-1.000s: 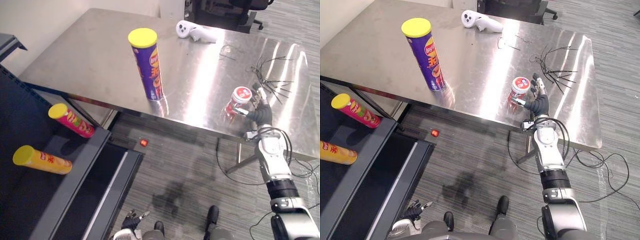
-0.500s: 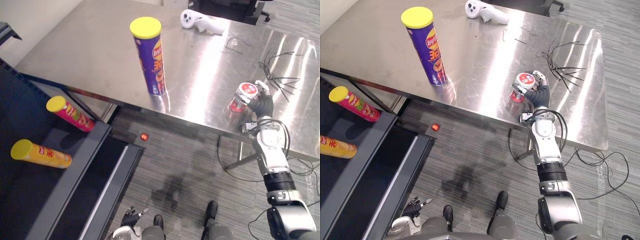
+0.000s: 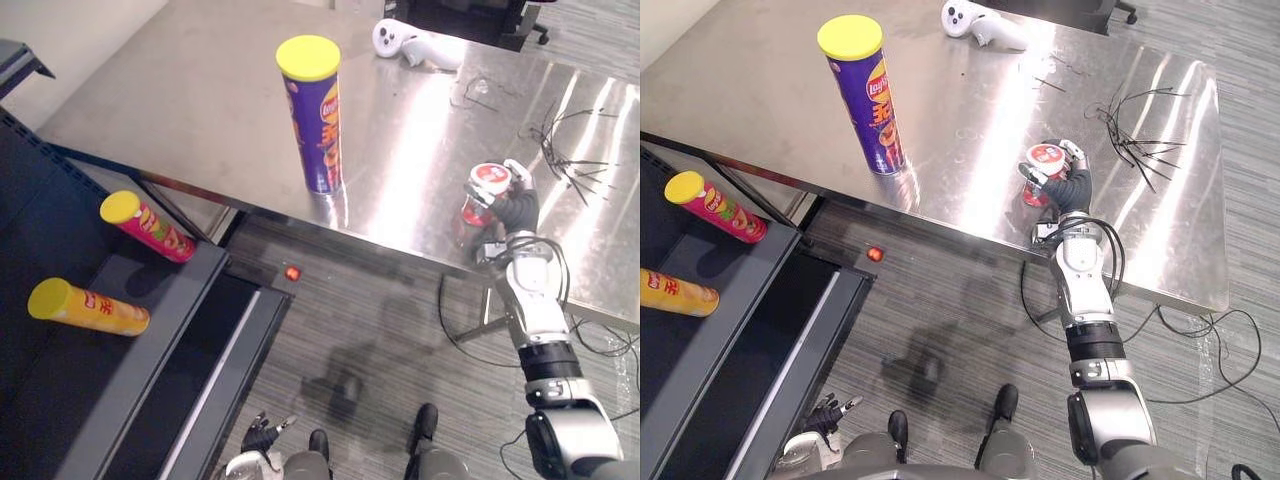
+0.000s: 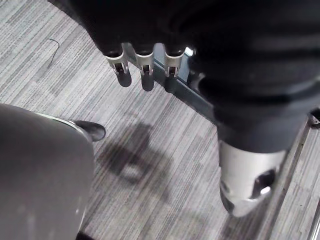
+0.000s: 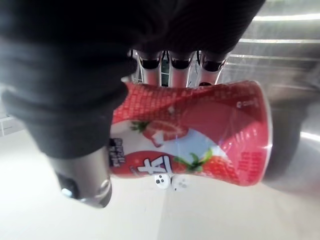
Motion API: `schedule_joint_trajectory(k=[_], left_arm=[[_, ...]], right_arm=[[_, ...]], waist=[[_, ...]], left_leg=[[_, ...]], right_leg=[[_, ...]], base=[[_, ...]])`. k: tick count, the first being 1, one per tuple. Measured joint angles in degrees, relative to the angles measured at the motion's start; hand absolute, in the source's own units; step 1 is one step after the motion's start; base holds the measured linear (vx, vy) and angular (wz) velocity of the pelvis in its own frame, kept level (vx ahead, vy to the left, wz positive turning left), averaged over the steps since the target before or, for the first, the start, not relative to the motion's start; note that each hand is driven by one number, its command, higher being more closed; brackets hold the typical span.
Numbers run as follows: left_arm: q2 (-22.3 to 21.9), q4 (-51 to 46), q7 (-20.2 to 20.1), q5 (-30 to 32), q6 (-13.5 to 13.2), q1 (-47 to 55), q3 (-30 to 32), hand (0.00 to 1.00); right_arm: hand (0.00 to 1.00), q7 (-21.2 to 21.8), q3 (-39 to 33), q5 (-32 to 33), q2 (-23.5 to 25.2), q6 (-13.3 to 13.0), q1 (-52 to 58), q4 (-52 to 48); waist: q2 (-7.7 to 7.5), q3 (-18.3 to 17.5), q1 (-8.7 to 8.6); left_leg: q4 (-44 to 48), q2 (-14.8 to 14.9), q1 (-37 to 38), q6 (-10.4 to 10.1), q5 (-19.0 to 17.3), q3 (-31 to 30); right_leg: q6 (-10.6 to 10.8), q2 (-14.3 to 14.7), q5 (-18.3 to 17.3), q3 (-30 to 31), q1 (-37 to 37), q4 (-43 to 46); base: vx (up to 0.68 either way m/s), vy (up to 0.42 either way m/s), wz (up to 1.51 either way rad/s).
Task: Put the gum and the chips on the shelf.
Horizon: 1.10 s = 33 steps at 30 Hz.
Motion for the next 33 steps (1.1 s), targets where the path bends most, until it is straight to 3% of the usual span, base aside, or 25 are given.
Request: schedule_joint_trajectory(k=[6, 12, 20, 24, 26, 27, 28, 29, 31, 33], left_arm=[[-0.1, -0.2, -0.06, 0.69, 0.16, 0.08, 1.39, 0.0], [0.18, -0.11, -0.31, 2.53, 0.62, 0.97, 1.61, 0.0], [0.1, 0.39, -1.68, 2.97, 0.86, 2.33, 1.57, 0.0], [0.1, 0.48, -1.68, 2.97, 0.87, 3.39, 1.62, 0.0], [0.09, 0.75, -1.79, 2.98, 0.74, 3.38, 2.22, 0.0], [-0.05, 1.05, -1.78, 3.04, 0.75, 3.5, 2.4, 0.0], [-0.54, 1.57, -1.72, 3.07, 0.88, 3.64, 2.08, 0.0], [-0.22, 1.58, -1.47, 2.9, 0.9, 3.96, 2.22, 0.0], [0.51, 1.69, -1.45, 2.9, 0.91, 4.11, 2.19, 0.0], [1.67, 2.15, -1.32, 2.75, 0.98, 4.48, 2.19, 0.0]], right_arm=[[1.0, 0.97, -0.75, -0.56, 0.0, -0.16, 6.52, -10.76], [1.0, 4.62, -2.19, -0.57, -0.03, -0.44, 13.45, -17.44], [1.0, 9.32, -1.92, -0.41, -0.25, -0.49, 19.89, -20.74], [1.0, 9.47, -1.62, -0.29, -0.25, -0.49, 22.03, -20.98], [1.0, 9.38, -1.43, -0.25, 0.07, -0.51, 22.49, -21.07], [1.0, 9.24, -1.47, -0.2, 0.18, -0.53, 22.64, -21.25], [1.0, 9.04, -1.84, -0.18, -0.29, -0.67, 22.61, -21.99], [1.0, 9.13, -1.53, -0.19, 0.75, -0.78, 22.26, -22.15], [1.0, 9.1, -1.29, -0.19, 2.32, -0.79, 22.3, -22.03], [1.0, 9.06, 0.61, -0.18, 2.78, -0.87, 22.15, -22.07]], waist=[[-0.33, -0.2, -0.07], [-0.91, -1.81, -0.68], [-0.78, -6.07, -0.84], [-0.58, -8.52, -0.91], [-1.47, -8.26, -0.63], [-1.4, -8.88, -0.77], [0.44, -9.91, -0.66], [0.61, -10.03, -0.59], [-0.29, -9.27, -0.56], [-0.95, -8.62, -0.5]], left_leg=[[0.21, 0.05, 0.97, 0.0, 0.0, 0.04], [1.83, 0.01, 2.6, 0.0, 0.0, 0.42], [5.6, -0.07, 2.67, -0.01, 0.0, 1.59], [8.13, -0.16, 2.68, -0.01, 0.0, 1.57], [14.96, -0.6, -0.27, -0.23, -0.77, 1.26], [10.77, -0.37, -0.27, 0.18, -2.27, 1.55], [5.6, 0.6, 0.95, 0.2, -0.5, 0.79], [4.3, 0.07, 1.58, 0.22, -0.47, 0.97], [4.92, -0.08, 1.14, 0.24, -0.44, -0.14], [6.1, 0.09, 0.13, 0.24, -0.42, -1.38]], right_leg=[[0.0, 0.01, 0.0, 0.03, 0.96, 0.0], [0.0, -0.04, 0.0, 0.18, 2.79, 0.01], [0.0, -0.52, 0.0, 0.16, 3.91, 0.03], [0.0, -0.79, 0.0, 0.06, 4.71, 0.36], [0.0, -3.13, 0.0, 0.12, 5.92, 1.27], [0.03, -3.37, 0.0, 0.11, 6.07, 1.24], [0.11, -1.87, -0.07, -0.11, 5.73, 1.0], [0.21, -2.29, -0.16, -0.46, 5.8, 0.85], [0.54, -2.66, -0.48, -0.63, 5.37, 2.35], [0.84, -3.44, -3.55, -0.82, 2.87, 8.49]], base=[[0.01, -0.006, -0.01], [0.02, -0.031, -0.09], [0.02, -0.047, -0.11], [0.04, -0.037, -0.07], [-0.01, 0.01, 0.07], [-0.04, 0.013, 0.1], [-0.02, 0.011, 0.06], [0.0, 0.0, 0.0], [-0.04, 0.014, 0.16], [-0.06, -0.02, 0.28]])
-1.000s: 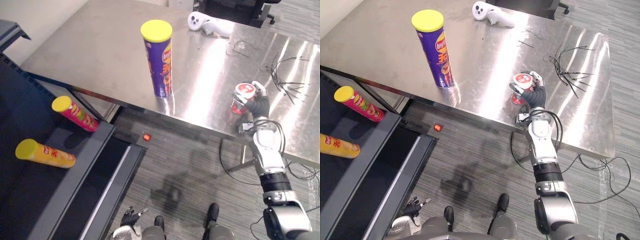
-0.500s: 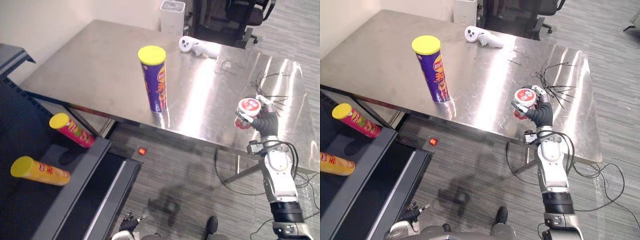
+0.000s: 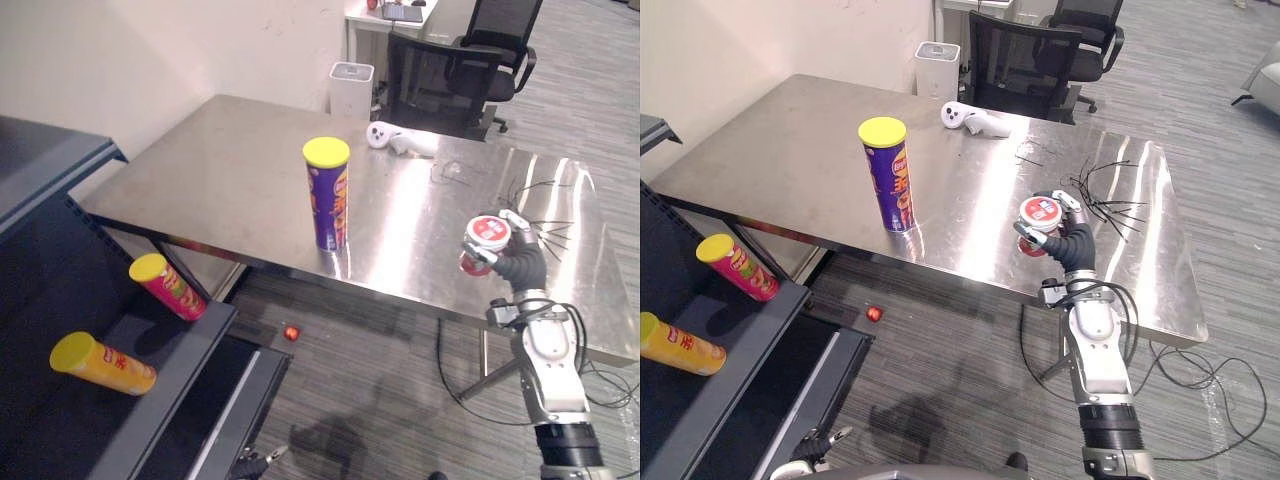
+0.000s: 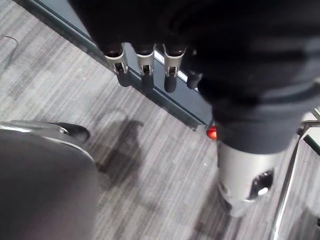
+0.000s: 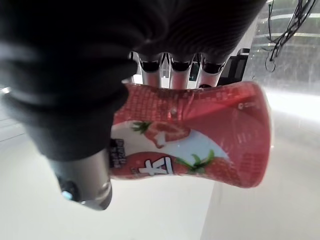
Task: Put the gum and the chips on the shelf.
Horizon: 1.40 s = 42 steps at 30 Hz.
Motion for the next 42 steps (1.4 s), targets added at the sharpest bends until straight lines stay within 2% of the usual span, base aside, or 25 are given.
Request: schedule_joint_trajectory(k=[2, 4, 6, 7, 8, 9, 10, 11, 12, 13, 14, 17, 19, 21, 22, 26, 30, 32, 35, 42], left_arm=[[0.42, 0.71, 0.08, -0.62, 0.28, 0.01, 0.28, 0.0], [0.11, 0.57, 0.08, -1.02, 0.24, -0.15, 1.2, 0.0], [-0.15, 0.45, 0.09, -1.04, 0.29, -1.19, 1.64, 0.0], [-0.15, 0.31, 0.19, -1.03, 0.3, -1.32, 1.64, 0.0], [-0.2, -0.16, 0.4, -1.03, 0.27, -1.52, 1.71, 0.0], [-0.66, -0.54, 0.77, -1.08, 0.32, -1.75, 1.76, 0.0], [-0.71, -0.69, 1.0, -1.11, 0.33, -1.6, 1.76, 0.0], [-0.9, -0.65, 1.39, -1.11, 0.35, -1.14, 2.57, 0.0], [-1.87, 0.16, 1.49, -1.1, 0.56, -0.57, 4.23, 0.0], [-2.51, 0.49, 1.57, -1.08, 1.17, 0.15, 4.95, 0.0], [-3.06, 0.51, 1.71, -1.08, 1.23, 1.31, 6.03, 0.0], [-2.95, 0.71, 1.83, -1.07, 1.56, 2.67, 6.9, 0.0], [-2.63, 0.69, 1.84, -0.89, 1.58, 3.1, 7.47, 0.0], [-2.3, 0.67, 1.82, -0.83, 1.59, 2.88, 7.48, 0.0], [-2.25, 0.54, 1.91, -0.17, 1.58, 2.74, 7.55, 0.0], [-2.02, 0.5, 2.37, 0.27, 1.58, 2.89, 7.78, 0.0], [-1.21, 0.26, 2.36, 0.11, 1.53, 2.88, 5.93, 0.0], [-1.07, -0.17, 2.39, 0.03, 1.5, 2.85, 5.97, 0.0], [-1.11, -0.19, 2.43, -0.46, 1.47, 2.88, 6.04, 0.0], [-0.56, -0.5, 2.25, -0.99, 1.46, 3.39, 6.15, 0.0]], right_arm=[[1.0, -0.14, 1.01, 0.08, 0.74, -0.01, -0.03, 0.0], [1.0, -0.63, 1.8, 0.49, 1.29, -0.01, -0.74, 0.04], [1.0, -1.25, 1.73, 0.87, 1.67, -0.1, -2.71, 0.17], [1.0, -1.52, 1.65, 0.92, 1.65, -0.1, -3.32, 0.25], [1.0, -2.26, 1.3, 0.93, 1.65, -0.11, -4.19, 0.31], [1.0, -2.56, 0.37, 0.89, 1.67, -0.11, -4.37, 0.33], [1.0, -2.79, -0.22, 0.83, 1.68, -0.1, -4.31, 0.34], [1.0, -3.43, -1.04, 0.66, 1.77, -0.11, -4.37, 0.14], [1.0, -3.76, -2.12, 0.39, 1.73, -0.16, -4.2, -0.37], [1.0, -4.31, -3.5, 0.31, 1.7, -0.32, -3.54, -0.8], [1.0, -5.04, -4.97, -0.07, 1.61, -0.33, -2.36, -1.28], [1.0, -5.54, -8.24, -0.17, 1.66, -0.32, 1.74, -3.99], [1.0, -5.49, -8.62, -0.27, 2.58, -0.32, 3.92, -6.04], [1.0, -5.64, -9.99, -0.28, 3.85, -0.35, 4.94, -7.5], [1.0, -6.19, -10.69, -0.28, 4.33, -0.38, 5.05, -7.67], [1.0, -7.39, -11.43, -0.45, 5.66, -0.36, 4.8, -5.55], [1.0, -7.94, -11.3, -2.32, 5.99, -0.08, 4.41, -1.91], [1.0, -8.56, -10.96, -2.5, 5.99, 0.05, 4.36, -1.54], [1.0, -8.68, -9.95, -2.56, 5.99, 0.55, 3.76, -1.45], [1.0, -8.32, -7.05, -4.2, 5.99, 0.68, 2.27, -0.77]], waist=[[-0.32, 0.5, 0.12], [-0.2, 1.39, 0.54], [0.6, 2.26, 0.98], [0.86, 2.59, 1.08], [0.99, 3.73, 1.26], [1.18, 4.45, 1.51], [1.1, 4.67, 1.49], [0.69, 4.97, 1.42], [2.08, 5.04, 1.17], [3.03, 5.04, 0.89], [3.53, 4.82, -0.09], [3.59, 4.48, -0.15], [2.52, 3.81, -0.3], [2.18, 3.41, -0.67], [2.1, 3.13, -1.2], [1.46, 2.83, -1.42], [0.67, 2.59, -1.07], [0.06, 2.52, -0.28], [-0.36, 2.55, -0.07], [-1.43, 2.4, 0.52]], left_leg=[[1.23, -0.37, -1.65, -0.04, 0.02, -2.74], [1.83, -0.76, -3.21, -1.11, 0.7, -6.51], [1.78, -0.9, -7.04, -2.71, 3.11, -12.28], [1.67, -0.8, -8.26, -3.36, 4.23, -12.52], [1.4, -0.66, -10.34, -3.55, 7.69, -9.69], [-0.1, -0.6, -11.89, -1.75, 12.43, -3.04], [-2.33, -0.55, -11.65, -0.48, 14.92, 0.87], [-6.07, -0.38, -10.67, 2.77, 16.35, 9.58], [-5.87, 1.22, -10.1, 4.72, 13.89, 17.77], [-5.29, 2.27, -9.54, 4.53, 11.62, 23.3], [-5.81, 2.51, -8.85, 4.97, 10.77, 25.89], [-6.54, 1.56, -9.95, 6.03, 11.43, 27.62], [-9.37, -0.83, -10.07, 6.21, 12.12, 26.34], [-12.87, -2.44, -9.56, 6.26, 13.75, 25.93], [-14.8, -3.54, -9.53, 7.05, 14.94, 24.96], [-15.88, -4.73, -9.1, 8.54, 16.07, 24.78], [-15.88, -4.67, -7.15, 8.7, 15.69, 24.85], [-15.89, -4.6, -7.16, 8.43, 15.51, 25.3], [-16.21, -4.6, -7.16, 7.81, 14.93, 25.98], [-16.24, -3.88, -7.63, 7.77, 15.0, 27.97]], right_leg=[[0.15, -0.76, -2.81, -1.91, 0.38, 2.26], [0.12, -0.73, -4.13, -5.46, 1.8, 2.07], [0.07, 0.23, -5.09, -11.82, 3.29, 0.15], [-0.05, 0.58, -5.17, -13.63, 3.49, -0.23], [-0.79, 0.72, -5.65, -16.82, 4.17, -0.6], [-1.92, 0.5, -6.38, -20.09, 4.97, -0.56], [-2.44, 0.05, -6.95, -21.52, 5.4, -0.42], [-1.44, -0.57, -8.27, -24.34, 6.25, -0.25], [-0.88, 0.35, -8.66, -26.79, 7.15, -0.31], [-0.44, 0.88, -9.01, -28.99, 7.98, -0.31], [0.32, 0.77, -9.54, -31.58, 8.27, 0.59], [1.53, -0.48, -9.79, -35.27, 8.79, 1.78], [2.64, -0.67, -8.84, -36.22, 8.84, 0.99], [2.61, -0.58, -8.12, -36.36, 8.7, -0.12], [2.63, -0.55, -7.53, -36.45, 8.41, -0.61], [1.95, -2.0, -6.65, -35.04, 7.61, 1.33], [-0.03, -4.2, -7.93, -33.5, 7.39, 7.0], [-0.58, -4.27, -8.29, -32.29, 6.87, 7.15], [-0.89, -4.08, -8.52, -31.11, 6.71, 6.26], [-1.31, -2.92, -8.75, -28.86, 5.64, 4.0]], base=[[-0.09, -0.084, 0.71], [-0.07, -0.121, 1.05], [-0.1, -0.165, 1.42], [-0.17, -0.17, 1.51], [-0.21, -0.149, 1.59], [-0.21, -0.134, 1.62], [-0.2, -0.055, 1.58], [-0.19, 0.044, 1.25], [-0.14, 0.061, 1.29], [-0.11, 0.134, 1.22], [-0.04, 0.083, 1.11], [-0.07, 0.13, 0.84], [-0.04, 0.16, 0.52], [-0.03, 0.125, 0.49], [-0.02, 0.098, 0.37], [0.02, 0.056, 0.08], [0.04, -0.022, -0.02], [0.03, -0.051, -0.11], [-0.01, -0.048, -0.1], [-0.02, -0.054, -0.17]])
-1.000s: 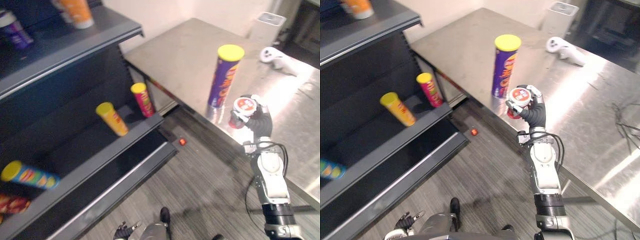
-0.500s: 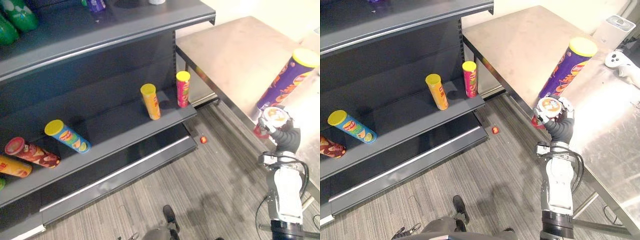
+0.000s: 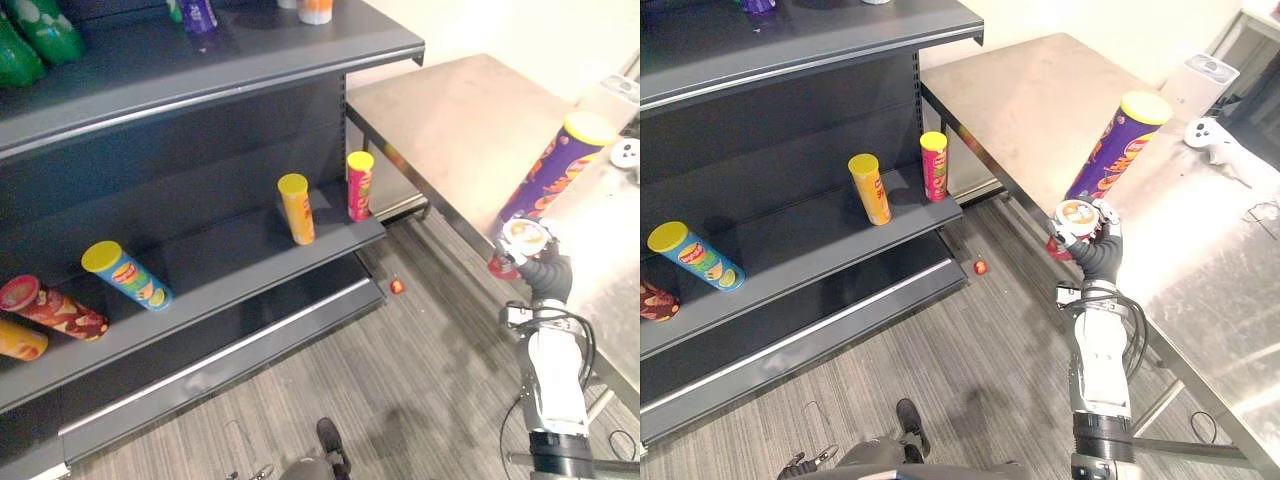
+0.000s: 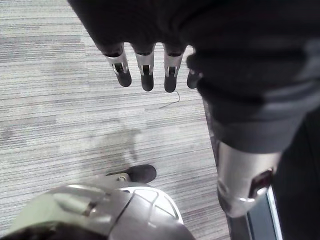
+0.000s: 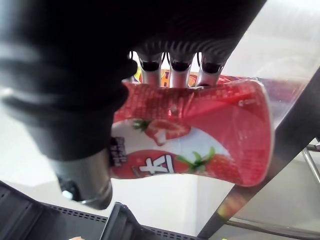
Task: Put the gum and the chips on the shelf.
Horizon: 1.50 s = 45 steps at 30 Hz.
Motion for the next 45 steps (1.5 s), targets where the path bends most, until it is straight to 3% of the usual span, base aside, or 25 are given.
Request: schedule_joint_trajectory(k=[3, 5, 7, 8, 9, 11, 13, 15, 18, 21, 25, 33, 40, 45], left_arm=[[0.27, -0.41, -0.18, -0.01, -0.05, 0.04, -0.06, 0.0], [0.14, -0.14, -0.35, 0.01, -0.04, -0.02, -0.05, 0.0], [0.41, -0.16, -0.32, 0.01, -0.09, 0.36, -1.03, 0.0], [0.75, -0.2, -0.31, 0.02, -0.21, 0.42, -2.13, 0.0], [1.48, -0.11, -0.32, 0.1, -0.11, 0.42, -2.5, 0.0], [1.78, 0.35, -0.33, 0.15, -0.13, 0.41, -2.22, 0.0], [1.32, 0.96, -0.42, 0.14, -0.12, 0.44, -2.08, 0.0], [1.34, 1.24, -0.4, 0.13, -0.14, 0.05, -1.68, 0.0], [1.17, 2.52, -0.63, 0.01, -0.26, -0.66, -0.99, 0.0], [1.12, 2.31, -0.95, -0.01, 0.04, 0.11, 0.04, 0.0], [0.16, 2.48, -1.5, 0.07, 0.06, -0.7, 2.32, 0.0], [-0.29, 1.49, -1.46, 0.15, 0.16, -1.32, 2.25, 0.0], [-0.19, 0.8, -1.07, 0.66, 0.22, -0.78, 2.21, 0.0], [-0.13, 1.74, -1.06, 0.7, 0.24, -0.8, 2.22, 0.0]], right_arm=[[1.0, 0.0, 0.01, -0.13, -0.06, 0.12, -0.02, 0.93], [1.0, -0.06, -0.56, -0.16, -0.43, 0.49, 0.22, 0.92], [1.0, -0.06, -2.13, -0.27, -1.25, 0.58, 0.35, 0.93], [1.0, -0.06, -2.76, -0.41, -1.6, 0.55, 0.39, 0.92], [1.0, -0.06, -3.14, -0.43, -1.62, 0.47, 0.67, 0.76], [1.0, -0.11, -4.73, -0.42, -1.56, 0.46, 0.87, 0.57], [1.0, -0.58, -6.02, -0.4, -1.57, 0.17, 0.73, -0.12], [1.0, -1.24, -7.09, -0.36, -1.57, 0.11, 0.8, -0.69], [1.0, -1.42, -8.64, -0.37, -1.55, 0.13, 1.81, -2.15], [1.0, -1.31, -9.26, -0.32, -1.55, 0.18, 2.58, -2.13], [1.0, -0.23, -9.41, 0.06, -1.02, 0.19, 2.47, -2.8], [1.0, -0.02, -10.57, -0.03, -1.1, 0.18, 3.37, -3.74], [1.0, 1.02, -6.53, -0.22, -1.1, 0.18, 0.27, -3.86], [1.0, 1.06, -6.25, 0.05, -1.26, 0.18, -1.18, -6.29]], waist=[[-0.47, 0.03, 0.36], [-0.19, 0.21, -0.29], [0.11, 0.1, -0.47], [0.64, 0.5, -0.73], [0.25, 0.55, -1.25], [-0.24, 0.64, -1.69], [-0.45, 1.14, -1.97], [-0.24, 1.42, -2.04], [0.42, 1.87, -2.19], [-0.28, 1.43, -1.97], [0.29, 0.8, -2.17], [2.16, -0.33, -3.39], [1.98, -0.6, -3.07], [1.21, -1.62, -3.18]], left_leg=[[-0.01, -0.31, 0.09, 0.07, -0.03, -0.73], [-0.02, -0.9, 0.17, 0.85, -0.6, -3.95], [0.12, -1.14, 1.4, 0.74, -0.48, -7.72], [0.38, -0.89, 1.86, 1.03, -0.44, -11.19], [0.36, -0.75, 2.01, 1.62, -0.84, -15.24], [0.35, -1.6, 2.85, 1.64, -0.89, -18.87], [0.05, -3.49, 4.3, 1.53, -1.0, -21.34], [0.05, -5.07, 5.16, 1.64, -1.29, -25.3], [0.11, -5.9, 6.19, 1.59, -1.85, -28.6], [0.39, -6.07, 7.76, 0.14, -2.44, -31.08], [0.33, -2.53, 5.88, -3.55, -4.6, -32.8], [0.39, -0.89, 7.17, -4.76, -4.3, -32.94], [0.39, -0.82, 8.31, -6.42, -5.45, -29.52], [0.38, -0.9, 8.12, -5.89, -5.75, -27.42]], right_leg=[[-1.06, -0.91, -0.65, -1.08, 0.06, 2.22], [-1.17, -4.28, -0.26, -2.84, -0.38, 11.24], [-8.77, -7.91, 2.48, 2.5, -3.63, 23.8], [-9.78, -6.37, 1.74, 13.92, -8.94, 30.61], [-5.83, -1.05, -3.07, 24.25, -12.34, 32.45], [-3.95, 3.85, -7.17, 31.35, -15.01, 30.08], [-2.33, 4.81, -7.99, 32.71, -16.11, 23.85], [0.47, 6.66, -6.22, 37.29, -17.85, 13.73], [2.96, 7.67, -4.07, 41.64, -17.32, 8.05], [1.6, 8.26, 1.58, 40.06, -12.65, 1.14], [-0.32, 11.77, 2.28, 36.79, -10.96, -3.79], [-1.02, 12.98, 1.92, 32.38, -6.88, -5.32], [-0.97, 12.98, 1.93, 34.89, -7.16, -4.52], [-0.97, 13.26, 1.93, 37.04, -7.73, -5.77]], base=[[0.02, -0.063, 0.16], [0.06, 0.013, 0.78], [0.13, 0.068, 0.96], [0.17, 0.05, 1.19], [0.17, 0.026, 1.28], [0.16, -0.026, 1.38], [0.15, -0.031, 1.13], [0.17, -0.048, 0.95], [0.22, -0.093, 0.8], [0.24, -0.131, 0.48], [0.17, -0.17, 0.17], [0.15, -0.062, 0.34], [0.01, 0.027, -0.16], [-0.03, -0.007, -0.25]])
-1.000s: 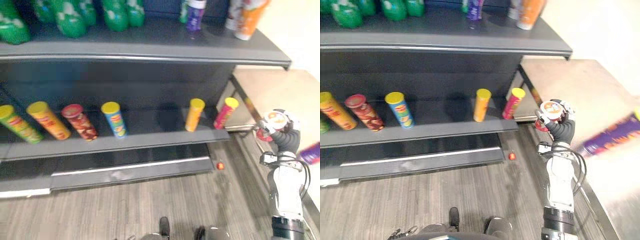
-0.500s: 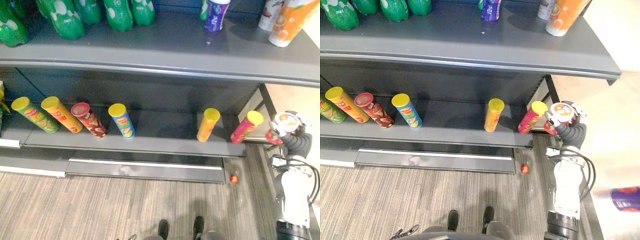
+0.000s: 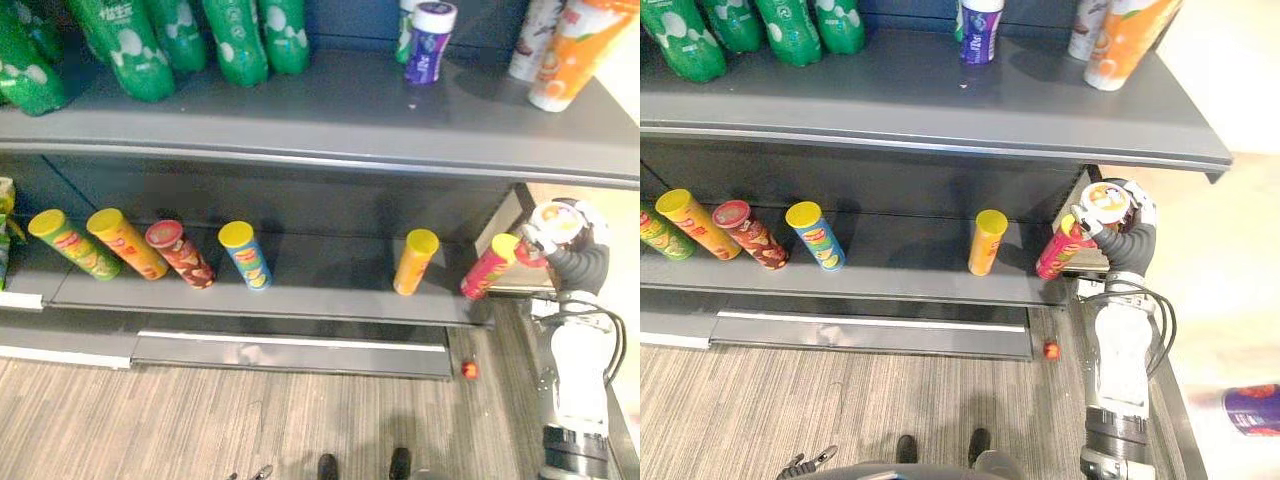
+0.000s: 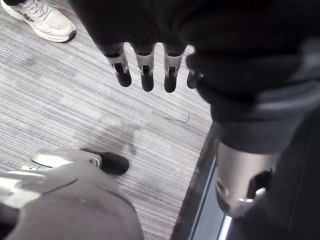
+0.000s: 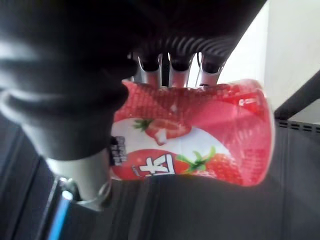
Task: Put the gum and the chips on the shelf.
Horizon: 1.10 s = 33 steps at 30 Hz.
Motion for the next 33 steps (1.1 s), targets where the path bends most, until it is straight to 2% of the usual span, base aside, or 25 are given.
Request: schedule_joint_trajectory(k=[4, 9, 18, 22, 28, 33], left_arm=[[-0.13, 1.46, -0.02, 0.17, 0.59, 0.12, -0.06, 0.0], [-0.1, 1.49, -0.04, 0.75, 0.63, -0.12, -0.15, 0.0], [0.11, 1.66, -0.49, 2.32, 0.66, 0.09, -1.36, 0.0], [0.71, 2.8, -0.65, 2.33, 0.67, 0.06, -2.36, 0.0], [0.88, 2.89, -0.82, 2.34, 0.72, 0.08, -2.99, 0.0], [1.33, 3.17, -0.77, 2.3, 1.34, 0.19, -4.48, 0.0]], right_arm=[[1.0, 0.02, 0.77, 0.5, -1.56, 0.0, -1.77, -0.83], [1.0, 0.24, 2.46, 2.63, -2.36, 0.02, -3.28, -1.4], [1.0, 4.69, 6.66, 6.87, -3.66, 0.04, -3.28, -4.92], [1.0, 5.16, 9.13, 9.13, -5.84, 0.06, -4.0, -5.39], [1.0, 4.44, 12.89, 11.57, -6.72, 0.25, -12.04, -4.37], [1.0, 3.26, 16.5, 14.28, -6.83, 1.81, -19.08, 0.29]], waist=[[0.23, -1.36, -0.53], [0.21, -1.44, -0.64], [0.44, -2.64, -0.75], [0.21, -3.31, -0.77], [0.17, -3.33, -0.7], [-0.27, -3.53, -0.17]], left_leg=[[-0.01, 0.16, 0.2, 0.36, 0.24, 0.92], [-0.03, 0.38, 0.28, 1.09, 0.72, 1.24], [-0.29, 0.99, 0.15, 1.83, 1.3, 2.44], [-0.3, 1.23, 0.26, 1.81, 1.42, 2.61], [-0.29, 1.33, 0.29, 1.68, 1.87, 2.79], [-0.35, 1.55, 0.58, 1.66, 1.97, 3.84]], right_leg=[[-0.42, 0.34, 0.28, 0.76, 0.15, -0.59], [-0.92, 0.67, 0.64, 1.29, 0.19, -0.86], [-1.53, 1.43, 1.94, 2.09, 0.19, -2.0], [-1.71, 1.71, 2.22, 2.2, 0.41, -2.45], [-1.83, 1.83, 2.77, 2.34, 0.5, -2.76], [-1.96, 2.2, 3.67, 3.03, 1.12, -3.96]], base=[[-0.02, -0.019, -0.11], [-0.04, -0.018, -0.05], [-0.04, -0.014, -0.06], [0.0, 0.0, 0.0], [0.0, 0.0, 0.0], [-0.01, -0.003, -0.07]])
